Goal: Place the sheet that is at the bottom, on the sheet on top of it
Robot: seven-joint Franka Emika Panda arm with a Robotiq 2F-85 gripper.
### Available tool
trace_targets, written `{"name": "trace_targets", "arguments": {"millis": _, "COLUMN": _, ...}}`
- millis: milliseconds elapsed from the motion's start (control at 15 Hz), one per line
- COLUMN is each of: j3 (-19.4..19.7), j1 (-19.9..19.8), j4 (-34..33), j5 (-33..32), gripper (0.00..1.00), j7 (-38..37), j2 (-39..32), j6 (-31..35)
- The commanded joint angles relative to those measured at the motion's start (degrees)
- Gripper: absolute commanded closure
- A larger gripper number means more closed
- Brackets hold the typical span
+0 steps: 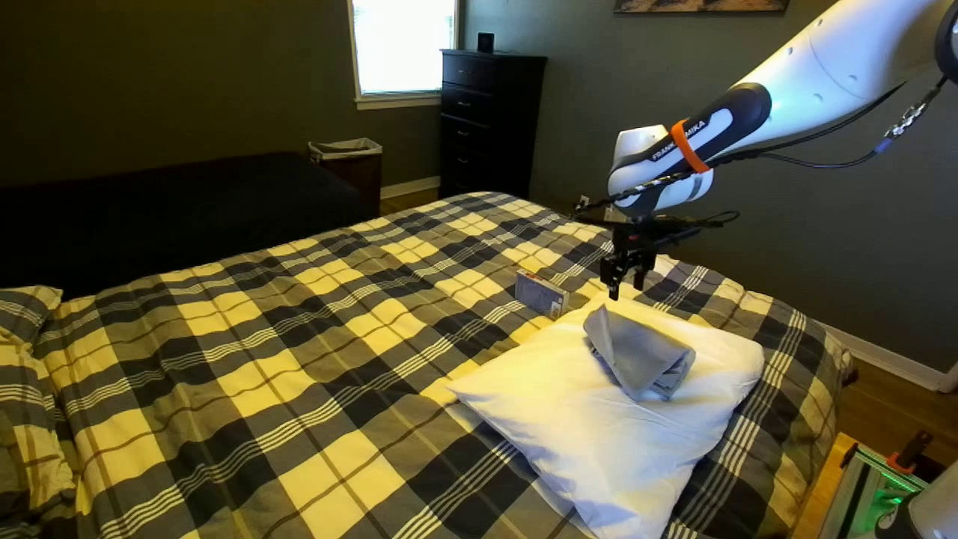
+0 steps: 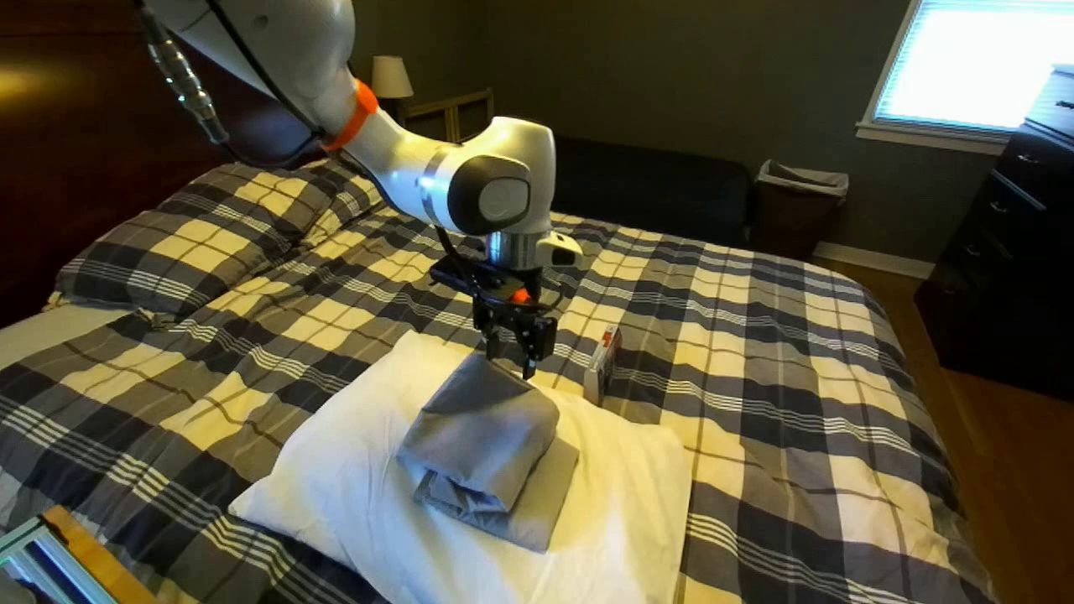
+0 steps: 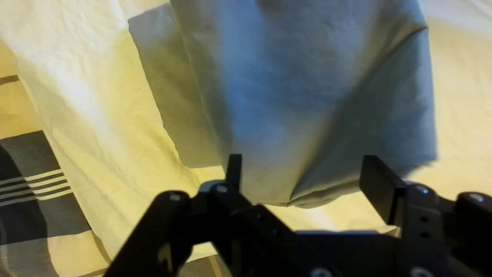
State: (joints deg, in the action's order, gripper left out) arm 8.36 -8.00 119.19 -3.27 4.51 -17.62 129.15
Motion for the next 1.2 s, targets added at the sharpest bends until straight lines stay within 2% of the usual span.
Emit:
{"name": "trace_targets", "arguments": {"millis": 0, "j3": -1.84, "j1": -6.08, "j4": 1.93, "j5": 10.69, "gripper": 0.00, "j7": 12.82, "j2": 2.10, "j6": -0.74}}
{"name": "trace_targets", "arguments": {"millis": 267, "j3": -2.69, "j1": -10.84, "j4": 0.58, "j5": 20.31, "gripper": 0.00, "j7": 27.79, "j2": 0.75, "j6": -5.33}}
{"name": "trace_targets", "arguments": {"millis": 467, "j3": -2.14, "j1": -12.73, "j4": -1.52, "j5": 22.58, "gripper": 0.00, "j7": 35.20, "j2": -1.53, "j6": -12.28}}
{"name": "trace_targets", "arguments": {"millis": 667, "j3": -0.82, "j1": -13.25, "j4": -3.34, "j5": 20.83, "gripper": 0.00, "j7": 36.01, "j2": -4.20, "j6": -15.92}}
{"name": "trace_targets", "arguments": {"millis": 1133, "j3": -0.22, "j1": -13.94, "j4": -7.60, "j5": 18.81, "gripper": 0.00, "j7": 33.81, "j2": -12.17, "j6": -14.53}}
